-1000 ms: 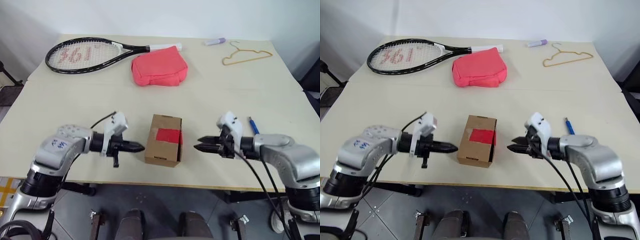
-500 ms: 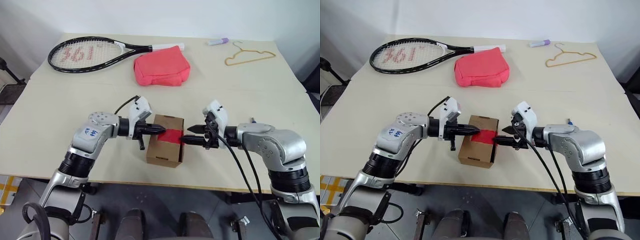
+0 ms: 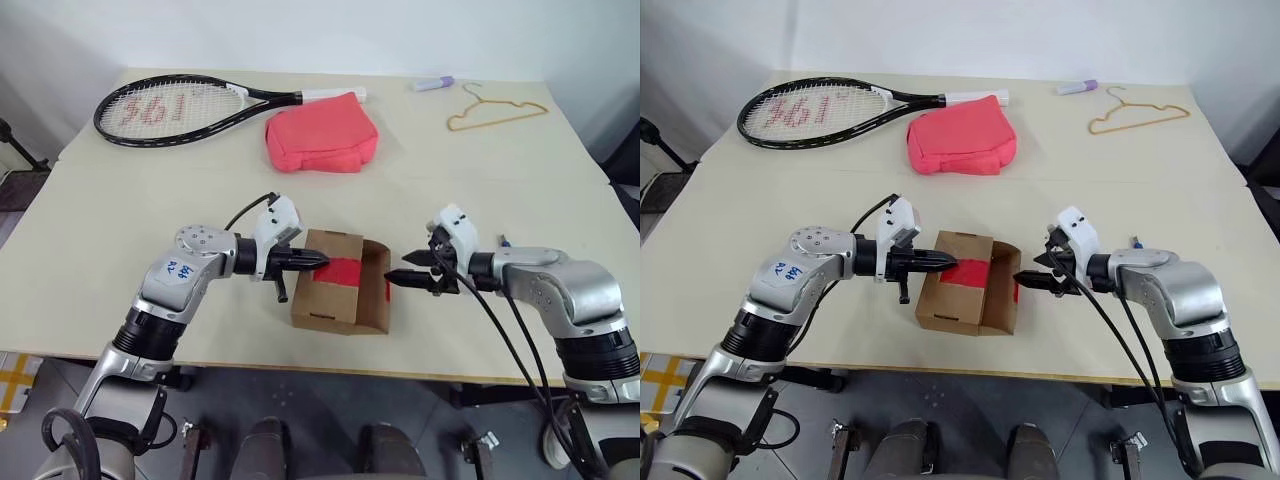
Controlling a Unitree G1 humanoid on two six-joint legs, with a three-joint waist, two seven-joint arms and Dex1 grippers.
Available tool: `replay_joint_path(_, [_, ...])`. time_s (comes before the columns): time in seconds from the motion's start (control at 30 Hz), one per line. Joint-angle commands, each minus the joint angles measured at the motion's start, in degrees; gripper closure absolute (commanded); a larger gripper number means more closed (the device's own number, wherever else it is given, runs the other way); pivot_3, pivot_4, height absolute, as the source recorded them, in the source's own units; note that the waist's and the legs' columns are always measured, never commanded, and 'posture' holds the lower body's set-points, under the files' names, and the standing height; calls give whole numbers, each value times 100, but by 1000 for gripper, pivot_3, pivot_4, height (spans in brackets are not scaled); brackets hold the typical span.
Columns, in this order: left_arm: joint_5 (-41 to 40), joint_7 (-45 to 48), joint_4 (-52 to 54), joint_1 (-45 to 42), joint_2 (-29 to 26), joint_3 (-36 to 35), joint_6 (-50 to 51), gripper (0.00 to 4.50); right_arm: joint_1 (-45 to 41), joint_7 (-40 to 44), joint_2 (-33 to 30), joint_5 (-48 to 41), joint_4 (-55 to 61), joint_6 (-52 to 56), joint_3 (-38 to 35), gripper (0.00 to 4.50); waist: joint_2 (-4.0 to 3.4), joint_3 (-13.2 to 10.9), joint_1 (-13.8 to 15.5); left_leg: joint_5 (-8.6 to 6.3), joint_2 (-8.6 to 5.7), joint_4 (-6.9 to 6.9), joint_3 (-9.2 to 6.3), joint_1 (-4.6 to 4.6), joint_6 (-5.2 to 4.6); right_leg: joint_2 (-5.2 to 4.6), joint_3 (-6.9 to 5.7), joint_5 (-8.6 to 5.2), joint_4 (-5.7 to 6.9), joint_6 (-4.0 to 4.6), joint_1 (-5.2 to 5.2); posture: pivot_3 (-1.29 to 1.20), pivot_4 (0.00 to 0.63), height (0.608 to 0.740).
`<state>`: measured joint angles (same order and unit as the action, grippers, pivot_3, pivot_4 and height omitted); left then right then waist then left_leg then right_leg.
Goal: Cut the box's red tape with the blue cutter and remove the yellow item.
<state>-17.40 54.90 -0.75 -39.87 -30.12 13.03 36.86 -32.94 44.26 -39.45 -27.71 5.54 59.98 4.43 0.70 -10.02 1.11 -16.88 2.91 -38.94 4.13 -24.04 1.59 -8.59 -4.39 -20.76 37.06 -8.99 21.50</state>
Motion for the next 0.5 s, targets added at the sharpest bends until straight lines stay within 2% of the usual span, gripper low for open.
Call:
replay_joint_path(0.03, [236,-25,-126,172,19,309,123,4500,-164,-165,170,-10,272,78,11,943,-1,0,-4,0,0,0,0,2,0,0,0,0,1,0,0,0,150,740])
replay_joint_path(0.1, [248,-23,-138,165,35,318,114,4500,-126,-187,108,151,391,-17,190,943,-2,1,4,0,0,1,0,2,0,0,0,0,1,0,0,0,150,740])
replay_joint_path(0.27, [277,-4,-154,162,45,334,91,4500,193,-60,-618,1241,752,-967,1209,943,-1,1,17,0,-1,0,0,-1,0,-1,0,0,-4,0,-1,0,150,740])
replay_joint_path(0.37, [295,4,-167,157,52,336,79,4500,350,42,-722,1259,875,-1019,1237,943,2,6,18,0,0,0,0,4,0,0,0,0,-6,0,-6,0,150,740])
replay_joint_path(0.5, [309,1,-155,163,70,338,74,4500,436,107,-615,975,832,-659,928,943,3,6,19,0,0,0,0,12,0,-1,0,0,-7,0,-15,0,150,740])
